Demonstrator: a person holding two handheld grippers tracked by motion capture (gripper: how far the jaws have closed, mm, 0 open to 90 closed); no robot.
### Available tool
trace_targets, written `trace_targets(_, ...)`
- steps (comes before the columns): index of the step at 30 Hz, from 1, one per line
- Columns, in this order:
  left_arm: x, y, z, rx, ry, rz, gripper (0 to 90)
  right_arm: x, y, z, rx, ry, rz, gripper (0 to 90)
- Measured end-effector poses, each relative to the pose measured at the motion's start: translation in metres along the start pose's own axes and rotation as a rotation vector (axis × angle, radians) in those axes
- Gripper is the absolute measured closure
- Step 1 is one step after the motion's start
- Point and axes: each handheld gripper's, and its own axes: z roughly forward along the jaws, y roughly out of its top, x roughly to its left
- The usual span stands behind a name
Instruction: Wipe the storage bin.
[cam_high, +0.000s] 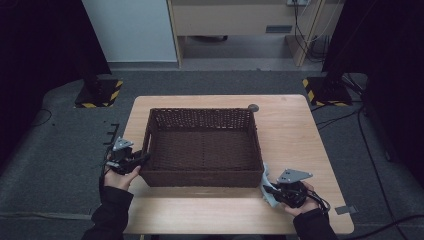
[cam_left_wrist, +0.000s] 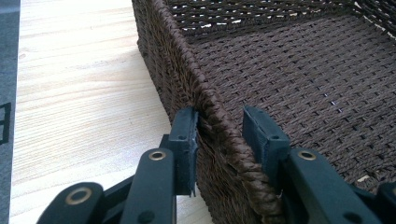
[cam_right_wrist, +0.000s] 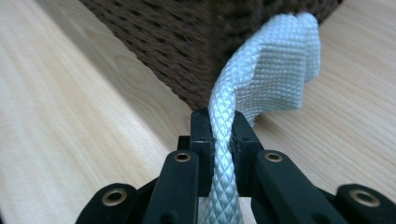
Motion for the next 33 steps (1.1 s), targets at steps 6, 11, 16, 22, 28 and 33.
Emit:
trace_targets(6, 0.000, 0.000, 0.000, 0.002, -0.005, -0.002, 64.3, -0.016, -0.003, -0.006, -0.007, -0.077, 0.072, 83.3)
trace_targets(11, 0.001, 0.000, 0.000, 0.002, -0.006, -0.002, 64.2, -0.037, -0.010, -0.021, -0.070, -0.179, 0.171, 83.1)
trace_targets(16, 0.002, -0.001, 0.000, -0.007, -0.014, -0.009, 63.8, -0.056, -0.021, -0.029, -0.077, -0.269, 0.218, 82.8)
trace_targets(22, 0.001, -0.001, 0.000, -0.003, -0.011, -0.002, 63.8, -0.073, -0.031, -0.030, -0.046, -0.310, 0.266, 82.0)
trace_targets(28, 0.001, -0.001, 0.000, -0.004, -0.013, -0.002, 63.6, -0.079, -0.037, -0.024, -0.012, -0.323, 0.281, 76.2)
trace_targets(33, 0.002, -0.001, 0.000, -0.007, -0.018, -0.002, 63.3, -0.079, -0.037, -0.023, -0.020, -0.349, 0.272, 65.1)
